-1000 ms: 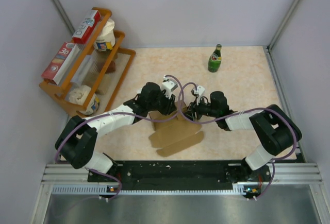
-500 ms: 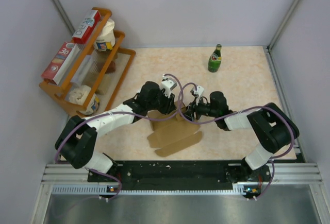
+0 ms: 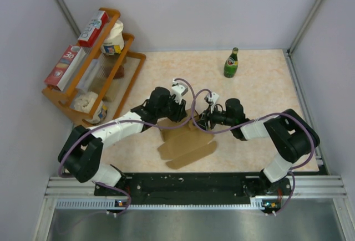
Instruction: Fold the paper box
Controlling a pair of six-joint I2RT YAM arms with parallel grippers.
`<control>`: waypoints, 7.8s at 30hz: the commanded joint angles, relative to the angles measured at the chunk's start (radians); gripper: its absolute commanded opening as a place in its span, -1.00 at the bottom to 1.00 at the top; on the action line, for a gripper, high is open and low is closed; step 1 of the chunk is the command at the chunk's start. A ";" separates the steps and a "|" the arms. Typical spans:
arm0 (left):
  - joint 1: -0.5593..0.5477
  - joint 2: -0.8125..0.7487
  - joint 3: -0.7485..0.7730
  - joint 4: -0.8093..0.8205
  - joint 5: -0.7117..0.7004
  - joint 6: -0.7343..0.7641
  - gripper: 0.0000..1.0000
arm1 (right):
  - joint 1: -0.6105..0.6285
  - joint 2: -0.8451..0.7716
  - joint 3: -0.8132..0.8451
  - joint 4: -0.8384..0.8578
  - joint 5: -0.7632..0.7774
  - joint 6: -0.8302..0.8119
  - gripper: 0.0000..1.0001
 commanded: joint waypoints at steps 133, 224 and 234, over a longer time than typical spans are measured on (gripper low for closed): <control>0.238 -0.086 -0.252 0.210 0.332 -0.167 0.00 | 0.192 0.196 0.237 0.055 0.416 -0.113 -1.00; 0.299 -0.521 -0.064 -0.241 0.114 -0.264 0.15 | 0.150 -0.067 0.826 -1.723 0.952 0.090 0.11; 0.289 -0.249 0.131 -0.375 0.029 -0.227 0.19 | -0.176 -0.404 0.444 -1.421 0.682 0.414 0.12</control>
